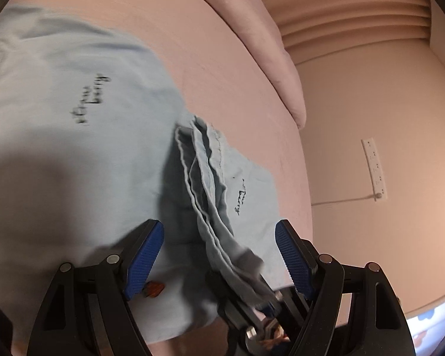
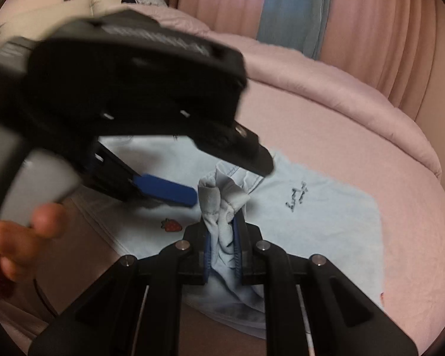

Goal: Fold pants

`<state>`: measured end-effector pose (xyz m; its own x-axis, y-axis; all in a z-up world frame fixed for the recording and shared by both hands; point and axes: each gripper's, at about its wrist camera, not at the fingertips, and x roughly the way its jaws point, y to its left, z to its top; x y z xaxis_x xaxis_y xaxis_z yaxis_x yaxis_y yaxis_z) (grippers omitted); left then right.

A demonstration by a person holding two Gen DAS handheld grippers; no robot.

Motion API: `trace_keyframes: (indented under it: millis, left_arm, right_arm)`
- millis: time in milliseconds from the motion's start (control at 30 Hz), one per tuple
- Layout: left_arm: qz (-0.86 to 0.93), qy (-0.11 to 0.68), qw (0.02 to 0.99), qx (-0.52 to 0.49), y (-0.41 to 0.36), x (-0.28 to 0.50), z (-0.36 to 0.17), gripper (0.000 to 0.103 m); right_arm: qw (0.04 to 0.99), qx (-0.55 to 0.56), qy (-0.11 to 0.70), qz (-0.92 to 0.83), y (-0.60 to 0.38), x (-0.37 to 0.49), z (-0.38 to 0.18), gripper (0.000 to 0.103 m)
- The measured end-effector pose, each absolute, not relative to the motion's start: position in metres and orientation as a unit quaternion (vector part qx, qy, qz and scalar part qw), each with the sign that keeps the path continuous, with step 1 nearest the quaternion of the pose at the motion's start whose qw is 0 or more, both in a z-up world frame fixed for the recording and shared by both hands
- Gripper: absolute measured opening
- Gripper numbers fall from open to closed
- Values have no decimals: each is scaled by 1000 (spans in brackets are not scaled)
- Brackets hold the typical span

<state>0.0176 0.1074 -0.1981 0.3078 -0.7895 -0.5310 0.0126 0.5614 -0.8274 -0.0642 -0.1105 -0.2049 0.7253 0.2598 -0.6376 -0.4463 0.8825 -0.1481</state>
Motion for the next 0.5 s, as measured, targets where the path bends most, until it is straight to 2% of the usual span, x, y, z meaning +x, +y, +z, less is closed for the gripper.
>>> trace_keyframes:
  millis: [33, 67, 100, 167, 200, 300, 400, 500]
  left_arm:
    - [-279, 521, 715, -373, 106, 19, -198, 77]
    - [-281, 521, 715, -372, 105, 21, -198, 70]
    - [-281, 521, 716, -370, 107, 20, -198, 53]
    - [-277, 521, 721, -363, 107, 23, -196, 33]
    - [-271, 520, 726, -360, 109, 24, -196, 27]
    - [-256, 512, 740, -353, 118, 26, -194, 15]
    - [-248, 502, 749, -354, 122, 28, -192, 13]
    - [-221, 495, 770, -337, 132, 27, -192, 13]
  right_arm:
    - [919, -150, 310, 194, -112, -67, -202, 13]
    - [920, -153, 303, 196, -107, -67, -199, 13]
    - [920, -157, 298, 199, -96, -64, -199, 14]
    - [917, -179, 292, 206, -88, -63, -200, 14]
    - [915, -190, 289, 208, -84, -64, -202, 16]
    - [908, -218, 292, 209, -74, -62, -211, 17]
    - [907, -227, 284, 213, -71, -62, -210, 21]
    - [902, -199, 290, 249, -73, -67, -206, 37]
